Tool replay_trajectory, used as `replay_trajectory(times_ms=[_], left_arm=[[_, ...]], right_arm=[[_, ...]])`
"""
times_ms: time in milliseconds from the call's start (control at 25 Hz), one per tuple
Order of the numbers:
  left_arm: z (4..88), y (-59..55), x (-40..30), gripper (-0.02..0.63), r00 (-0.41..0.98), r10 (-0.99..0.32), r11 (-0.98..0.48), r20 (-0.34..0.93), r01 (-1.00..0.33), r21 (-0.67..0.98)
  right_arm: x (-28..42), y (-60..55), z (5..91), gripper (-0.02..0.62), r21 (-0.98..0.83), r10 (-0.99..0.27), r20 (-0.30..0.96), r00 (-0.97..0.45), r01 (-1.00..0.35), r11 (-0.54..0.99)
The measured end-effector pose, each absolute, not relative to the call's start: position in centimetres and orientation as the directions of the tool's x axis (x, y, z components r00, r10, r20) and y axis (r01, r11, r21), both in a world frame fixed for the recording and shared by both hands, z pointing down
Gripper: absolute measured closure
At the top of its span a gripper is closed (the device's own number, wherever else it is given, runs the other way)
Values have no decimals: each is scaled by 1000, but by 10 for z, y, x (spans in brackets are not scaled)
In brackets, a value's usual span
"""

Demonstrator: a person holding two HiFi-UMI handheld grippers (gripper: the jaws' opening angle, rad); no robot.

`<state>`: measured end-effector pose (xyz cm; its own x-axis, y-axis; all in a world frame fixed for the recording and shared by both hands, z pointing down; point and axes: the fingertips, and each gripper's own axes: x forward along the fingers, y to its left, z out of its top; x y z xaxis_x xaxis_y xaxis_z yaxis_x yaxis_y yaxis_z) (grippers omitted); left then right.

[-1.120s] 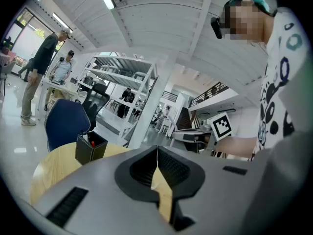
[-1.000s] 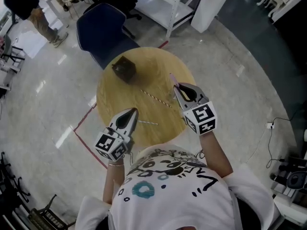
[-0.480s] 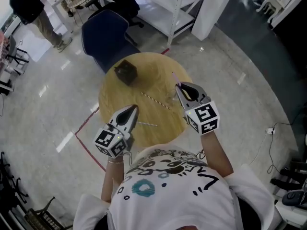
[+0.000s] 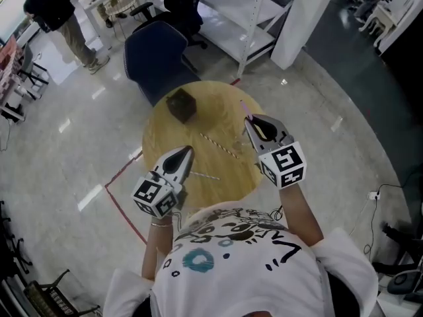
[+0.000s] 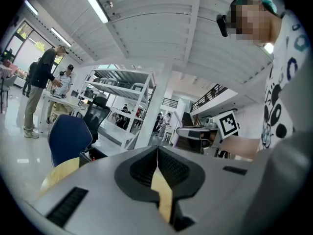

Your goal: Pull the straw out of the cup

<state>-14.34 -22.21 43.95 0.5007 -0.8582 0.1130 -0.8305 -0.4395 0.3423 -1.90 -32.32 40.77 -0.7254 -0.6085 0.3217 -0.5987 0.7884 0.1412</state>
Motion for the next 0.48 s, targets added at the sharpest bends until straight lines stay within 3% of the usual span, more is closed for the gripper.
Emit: replay_trajectory(times_ms=[480], left_arm=[[438, -193, -172, 589, 409, -904, -347, 123, -870, 350]], right_arm=[[-62, -311, 391, 551, 151, -523, 293, -801, -501, 852]])
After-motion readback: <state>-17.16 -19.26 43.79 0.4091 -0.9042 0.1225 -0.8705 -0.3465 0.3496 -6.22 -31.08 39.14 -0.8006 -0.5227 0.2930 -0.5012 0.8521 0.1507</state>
